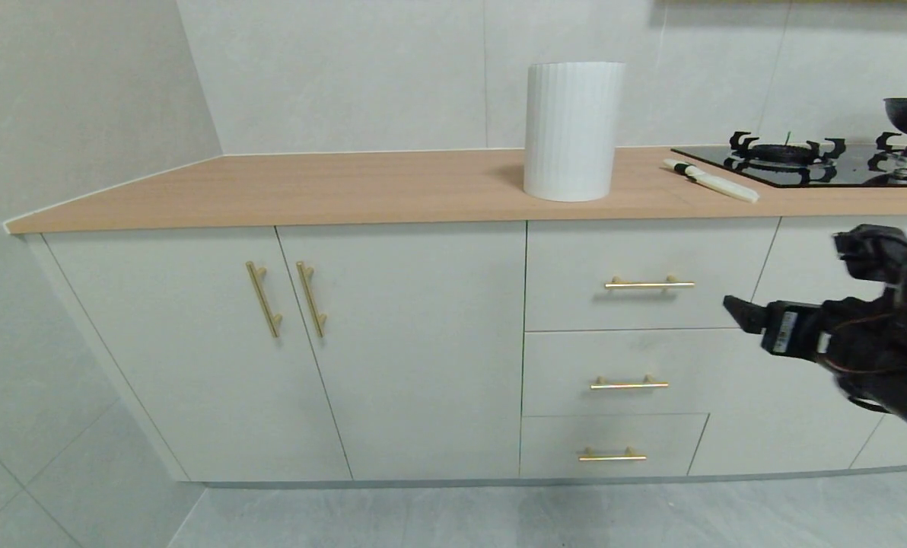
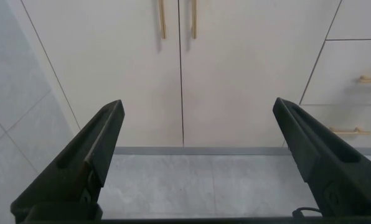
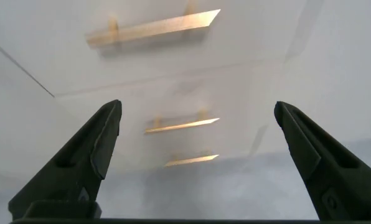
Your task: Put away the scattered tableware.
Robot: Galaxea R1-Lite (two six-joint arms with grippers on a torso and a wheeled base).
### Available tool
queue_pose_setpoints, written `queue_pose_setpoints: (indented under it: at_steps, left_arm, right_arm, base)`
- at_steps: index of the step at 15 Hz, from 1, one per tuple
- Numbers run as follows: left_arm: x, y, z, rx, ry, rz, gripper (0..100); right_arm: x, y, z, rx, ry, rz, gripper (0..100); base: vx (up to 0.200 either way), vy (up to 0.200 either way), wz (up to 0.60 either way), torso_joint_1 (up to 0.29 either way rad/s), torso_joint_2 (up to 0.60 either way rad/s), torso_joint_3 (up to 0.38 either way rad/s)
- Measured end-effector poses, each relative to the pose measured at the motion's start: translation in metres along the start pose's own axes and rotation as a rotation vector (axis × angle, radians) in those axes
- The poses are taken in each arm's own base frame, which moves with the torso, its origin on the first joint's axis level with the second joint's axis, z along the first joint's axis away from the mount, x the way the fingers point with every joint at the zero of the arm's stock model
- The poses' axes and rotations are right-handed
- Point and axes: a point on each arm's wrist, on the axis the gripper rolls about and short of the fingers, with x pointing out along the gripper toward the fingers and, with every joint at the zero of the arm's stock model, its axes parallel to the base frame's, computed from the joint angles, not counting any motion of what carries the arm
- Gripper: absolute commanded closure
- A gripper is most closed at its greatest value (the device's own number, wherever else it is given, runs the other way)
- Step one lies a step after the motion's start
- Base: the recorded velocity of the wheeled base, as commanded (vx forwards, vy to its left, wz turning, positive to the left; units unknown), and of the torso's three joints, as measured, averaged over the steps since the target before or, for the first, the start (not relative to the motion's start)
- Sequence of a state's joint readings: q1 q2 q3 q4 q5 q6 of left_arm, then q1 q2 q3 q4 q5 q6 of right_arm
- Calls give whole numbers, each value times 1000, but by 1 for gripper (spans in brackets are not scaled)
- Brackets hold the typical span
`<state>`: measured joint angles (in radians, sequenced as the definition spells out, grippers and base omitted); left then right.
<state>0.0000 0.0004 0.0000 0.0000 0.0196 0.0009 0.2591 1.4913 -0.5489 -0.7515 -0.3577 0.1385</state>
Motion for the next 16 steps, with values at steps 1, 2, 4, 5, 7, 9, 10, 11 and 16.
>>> queue_pose_setpoints:
  at_steps: [1, 2, 4, 5, 7, 9, 10, 11, 16]
  left_arm:
    - [0, 0, 0, 0, 0, 0, 0]
    - [0, 0, 0, 0, 0, 0, 0]
    - [0, 0, 0, 0, 0, 0, 0]
    - [0, 0, 0, 0, 0, 0, 0]
    - [0, 0, 0, 0, 0, 0, 0]
    - [0, 0, 0, 0, 0, 0, 0]
    - [0, 0, 0, 0, 0, 0, 0]
    - [0, 0, 0, 0, 0, 0, 0]
    - [0, 0, 0, 0, 0, 0, 0]
  right_arm:
    - [-25, -10, 8, -22, -51, -9, 0]
    - [-49, -19, 14, -38, -100, -21, 0]
    - [-98, -39, 16, -67, -150, -53, 0]
    - [-120, -49, 13, -80, -150, -70, 0]
    - [-162, -68, 0, -101, -136, -121, 0]
    - [-198, -82, -13, -96, -166, -185, 0]
    - [-213, -86, -20, -93, -188, -217, 0]
    - [-227, -90, -29, -94, -205, -247, 0]
    - [-269, -93, -70, -102, -306, -113, 0]
  base:
    - [0, 0, 0, 0, 0, 0]
    - [0, 0, 0, 0, 0, 0]
    - [0, 0, 0, 0, 0, 0]
    - [0, 0, 0, 0, 0, 0]
    - [0, 0, 0, 0, 0, 0]
    - [0, 0, 0, 0, 0, 0]
    - [0, 0, 0, 0, 0, 0]
    - [0, 0, 0, 0, 0, 0]
    - [0, 0, 0, 0, 0, 0]
